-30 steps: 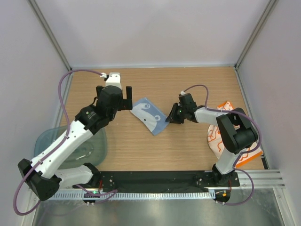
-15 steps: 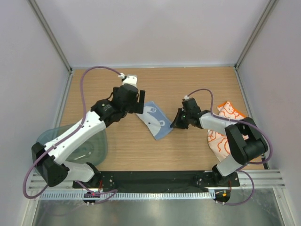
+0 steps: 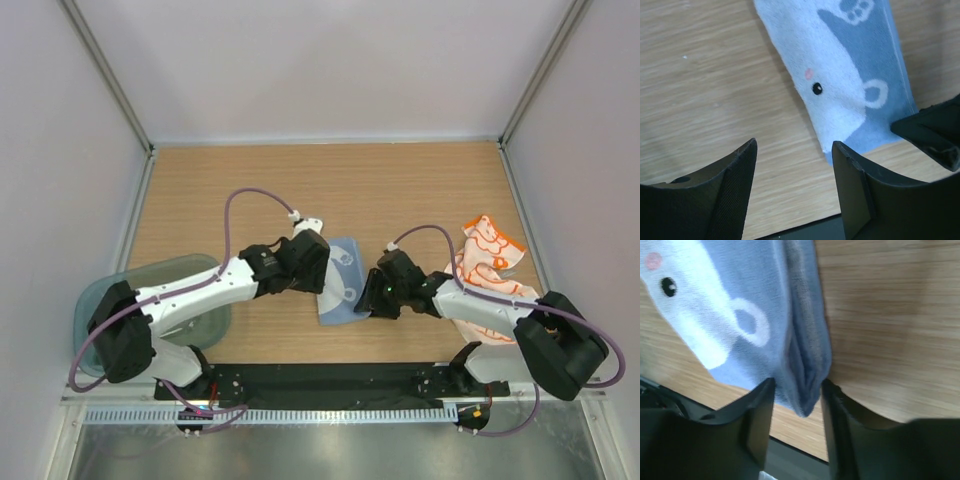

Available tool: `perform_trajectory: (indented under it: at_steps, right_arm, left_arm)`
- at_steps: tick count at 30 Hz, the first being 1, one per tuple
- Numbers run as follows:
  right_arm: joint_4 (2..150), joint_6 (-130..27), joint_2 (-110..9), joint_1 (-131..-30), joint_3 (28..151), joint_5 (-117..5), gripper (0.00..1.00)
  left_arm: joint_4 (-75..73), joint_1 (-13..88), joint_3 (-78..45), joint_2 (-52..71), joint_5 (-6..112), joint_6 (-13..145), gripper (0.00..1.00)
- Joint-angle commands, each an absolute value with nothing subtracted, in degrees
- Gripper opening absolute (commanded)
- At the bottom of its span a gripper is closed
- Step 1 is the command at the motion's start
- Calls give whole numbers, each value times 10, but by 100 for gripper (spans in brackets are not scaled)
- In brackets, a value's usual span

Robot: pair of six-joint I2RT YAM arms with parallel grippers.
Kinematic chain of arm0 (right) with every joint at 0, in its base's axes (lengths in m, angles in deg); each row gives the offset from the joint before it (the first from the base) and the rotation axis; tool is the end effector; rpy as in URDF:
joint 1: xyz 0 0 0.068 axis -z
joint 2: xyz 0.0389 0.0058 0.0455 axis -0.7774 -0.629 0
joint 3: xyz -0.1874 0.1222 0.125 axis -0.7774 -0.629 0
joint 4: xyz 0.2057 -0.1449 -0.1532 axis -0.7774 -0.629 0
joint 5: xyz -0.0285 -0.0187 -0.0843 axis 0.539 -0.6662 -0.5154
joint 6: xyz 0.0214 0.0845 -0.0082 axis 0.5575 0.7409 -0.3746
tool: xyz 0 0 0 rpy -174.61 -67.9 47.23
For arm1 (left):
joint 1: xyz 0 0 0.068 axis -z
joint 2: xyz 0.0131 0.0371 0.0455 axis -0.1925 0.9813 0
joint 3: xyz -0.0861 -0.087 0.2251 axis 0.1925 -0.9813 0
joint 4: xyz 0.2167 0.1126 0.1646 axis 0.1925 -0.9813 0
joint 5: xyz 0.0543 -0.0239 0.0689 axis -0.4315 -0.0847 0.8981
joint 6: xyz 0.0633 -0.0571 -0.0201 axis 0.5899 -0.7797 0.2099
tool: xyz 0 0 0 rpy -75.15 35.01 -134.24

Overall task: Roll the towels
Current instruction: Fold the towel

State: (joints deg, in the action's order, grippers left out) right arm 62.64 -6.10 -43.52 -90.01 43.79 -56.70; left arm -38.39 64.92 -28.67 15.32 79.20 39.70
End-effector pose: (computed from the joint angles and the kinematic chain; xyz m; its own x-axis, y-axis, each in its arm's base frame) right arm 0.2069 0.1802 0.0705 -0.9390 0.2496 -0.2366 0.1086 0.8680 0.4846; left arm 0.2238 -0.2660 0.1899 -0.7976 0.1049 -0.5940 0.2299 0.9633 -0.1386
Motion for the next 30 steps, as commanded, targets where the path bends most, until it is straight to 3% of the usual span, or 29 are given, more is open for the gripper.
perform_trajectory:
  at_steps: [1,3,5,12,16,21,30]
  right_arm:
    - [607,-28,-403,-924,429,-612,56]
    - [569,-48,-387,-936,447,-670,65]
    - [513,-62,-362,-947,474,-705,68]
    - [455,-130,-314,-951,535,-748,68]
    - [476,-157,-339,-951,549,-730,66]
    - [495,-133,-353,-951,531,-721,55]
    - [528,-142,-308,-1005,504,-738,53]
  left_arm:
    - [-344,686,-288,146,805,375,62]
    - [-344,694,-302,142,811,370,62]
    - [-344,699,-315,136,810,355,61]
    - [-339,730,-362,112,809,302,58]
    - [-336,756,-370,117,840,294,57]
    - [-313,766,-373,100,878,350,56]
    - [-127,765,-437,79,799,462,59]
